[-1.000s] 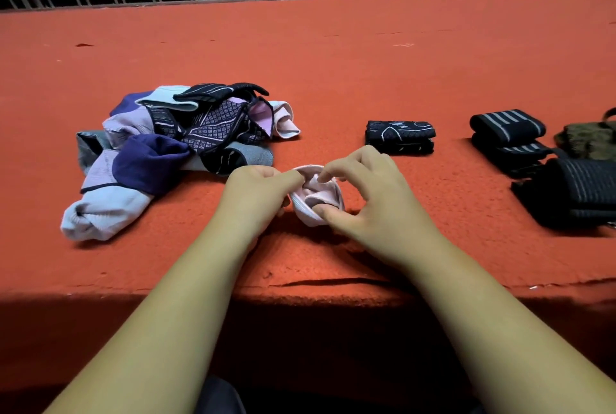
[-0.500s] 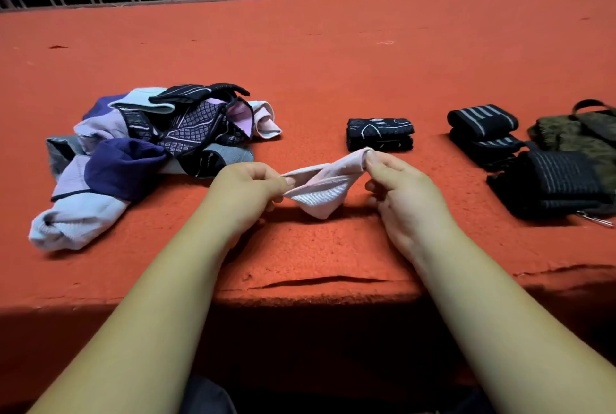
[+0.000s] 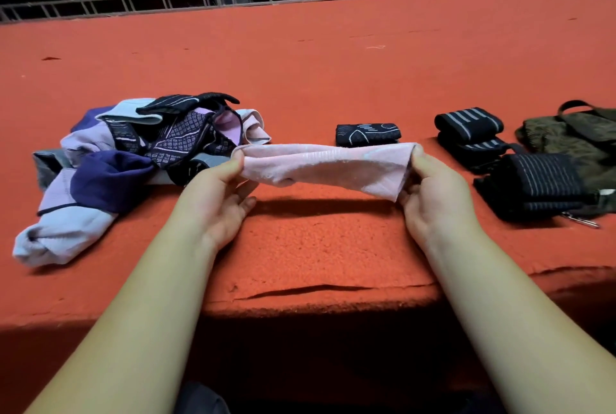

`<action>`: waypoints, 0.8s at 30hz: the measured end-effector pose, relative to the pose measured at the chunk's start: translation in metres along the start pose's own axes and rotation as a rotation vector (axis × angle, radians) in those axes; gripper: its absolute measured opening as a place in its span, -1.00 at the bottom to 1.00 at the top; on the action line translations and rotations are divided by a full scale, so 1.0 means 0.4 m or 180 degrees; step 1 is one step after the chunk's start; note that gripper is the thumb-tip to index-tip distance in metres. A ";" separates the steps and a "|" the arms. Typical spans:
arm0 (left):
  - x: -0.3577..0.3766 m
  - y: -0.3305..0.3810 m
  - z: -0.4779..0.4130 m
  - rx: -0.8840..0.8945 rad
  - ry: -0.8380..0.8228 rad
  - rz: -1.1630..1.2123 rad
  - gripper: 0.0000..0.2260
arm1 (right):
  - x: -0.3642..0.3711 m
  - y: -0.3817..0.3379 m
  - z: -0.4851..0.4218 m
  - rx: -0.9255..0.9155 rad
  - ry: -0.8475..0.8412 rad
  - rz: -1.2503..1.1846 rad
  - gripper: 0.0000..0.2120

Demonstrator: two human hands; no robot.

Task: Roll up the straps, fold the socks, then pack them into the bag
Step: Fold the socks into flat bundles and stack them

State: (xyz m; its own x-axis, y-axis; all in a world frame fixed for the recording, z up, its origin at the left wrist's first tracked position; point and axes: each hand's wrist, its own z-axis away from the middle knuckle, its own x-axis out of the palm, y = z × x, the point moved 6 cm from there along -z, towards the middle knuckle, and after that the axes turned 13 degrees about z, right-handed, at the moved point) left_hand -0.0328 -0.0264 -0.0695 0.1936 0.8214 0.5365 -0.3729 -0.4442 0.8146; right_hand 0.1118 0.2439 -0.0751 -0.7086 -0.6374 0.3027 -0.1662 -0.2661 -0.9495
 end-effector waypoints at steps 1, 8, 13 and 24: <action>0.019 -0.004 0.009 0.0048 -0.0086 0.0093 -0.85 | 0.003 -0.004 0.006 -0.0140 -0.0069 0.0327 -0.87; 0.038 0.004 0.013 0.0651 -0.0183 -0.0019 -0.77 | 0.037 -0.028 0.050 -0.0770 -0.0915 0.1396 -0.76; 0.051 0.021 0.030 0.1113 -0.0840 -0.0934 -0.84 | 0.047 -0.038 0.086 -0.0745 -0.1242 0.1969 -0.41; 0.088 0.014 0.086 0.0697 -0.1704 -0.0410 -0.78 | 0.122 -0.022 0.119 -0.1173 -0.1327 0.3199 -0.75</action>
State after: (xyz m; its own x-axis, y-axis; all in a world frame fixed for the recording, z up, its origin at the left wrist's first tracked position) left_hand 0.0031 -0.0121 -0.0385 0.6770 0.6041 0.4204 -0.1311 -0.4631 0.8766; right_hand 0.1114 0.1807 -0.0481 -0.3639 -0.6501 -0.6671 0.1067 0.6824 -0.7232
